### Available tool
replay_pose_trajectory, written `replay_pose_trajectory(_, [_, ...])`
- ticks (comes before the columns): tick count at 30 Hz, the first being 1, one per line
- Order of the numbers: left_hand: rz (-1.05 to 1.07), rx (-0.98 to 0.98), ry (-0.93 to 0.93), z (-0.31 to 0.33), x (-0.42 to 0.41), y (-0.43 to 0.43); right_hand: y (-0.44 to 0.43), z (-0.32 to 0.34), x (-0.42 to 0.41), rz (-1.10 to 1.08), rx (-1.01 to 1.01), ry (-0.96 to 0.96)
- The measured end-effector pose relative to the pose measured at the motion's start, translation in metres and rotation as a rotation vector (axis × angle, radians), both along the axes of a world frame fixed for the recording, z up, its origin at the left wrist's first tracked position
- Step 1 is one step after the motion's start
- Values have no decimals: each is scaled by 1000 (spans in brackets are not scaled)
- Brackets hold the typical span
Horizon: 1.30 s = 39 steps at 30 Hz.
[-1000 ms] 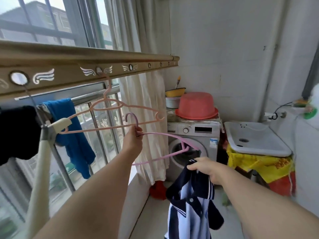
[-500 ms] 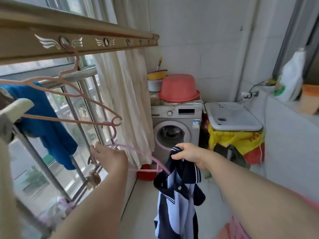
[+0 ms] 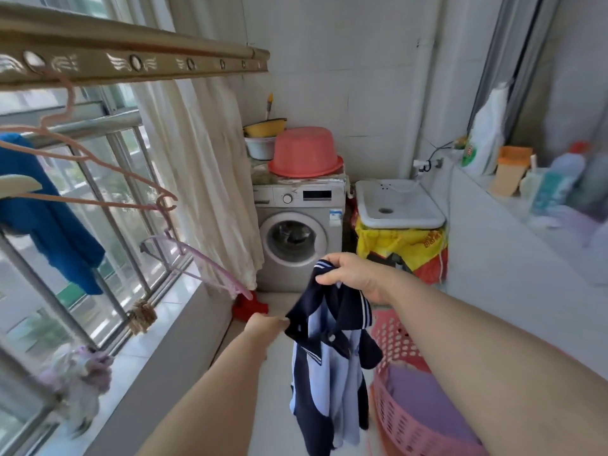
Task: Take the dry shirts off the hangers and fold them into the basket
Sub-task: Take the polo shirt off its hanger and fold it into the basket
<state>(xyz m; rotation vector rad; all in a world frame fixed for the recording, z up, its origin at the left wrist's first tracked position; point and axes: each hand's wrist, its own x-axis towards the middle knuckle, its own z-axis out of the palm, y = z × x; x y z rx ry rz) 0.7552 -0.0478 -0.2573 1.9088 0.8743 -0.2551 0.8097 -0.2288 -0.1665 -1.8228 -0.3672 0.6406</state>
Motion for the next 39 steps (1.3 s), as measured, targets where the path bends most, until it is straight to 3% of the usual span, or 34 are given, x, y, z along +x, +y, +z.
replay_pose_trajectory(6, [-420, 285, -75, 8, 10, -51, -60, 31, -21, 23, 78, -38])
replay_pose_trajectory(9, [-337, 323, -94, 22, 18, -74, -93, 48, -27, -77, 38, -102])
replay_pose_trajectory(12, [-182, 447, -282, 52, 24, -89, -131, 56, -25, -338, -274, -297])
replay_pose_trajectory(15, [-96, 401, -469, 93, 27, -103, -160, 59, -30, -594, -515, -420])
replay_pose_trajectory(19, [-63, 333, -724, 158, 32, -127, -178, 78, -29, -772, -430, -511])
replay_pose_trajectory(23, [-65, 307, -892, 205, 47, -129, -183, 111, -26, -683, -80, -405])
replay_pose_trajectory(28, [-293, 621, -798, 239, 57, -121, -194, 125, -22, -645, -26, -450])
replay_pose_trajectory(30, [-431, 648, -760, 248, 60, -119, -201, 128, -22, -624, -2, -462])
replay_pose_trajectory(32, [-509, 547, -730, 252, 65, -116, -209, 131, -22, -524, -43, -437])
replay_pose_trajectory(35, [-545, 409, -702, 253, 73, -113, -213, 135, -21, -356, -287, -362])
replay_pose_trajectory(37, [-653, 259, -595, 256, 75, -111, -217, 131, -15, -404, -348, -424])
replay_pose_trajectory(39, [-850, 140, -402, 258, 76, -107, -222, 123, -9, -532, -228, -463])
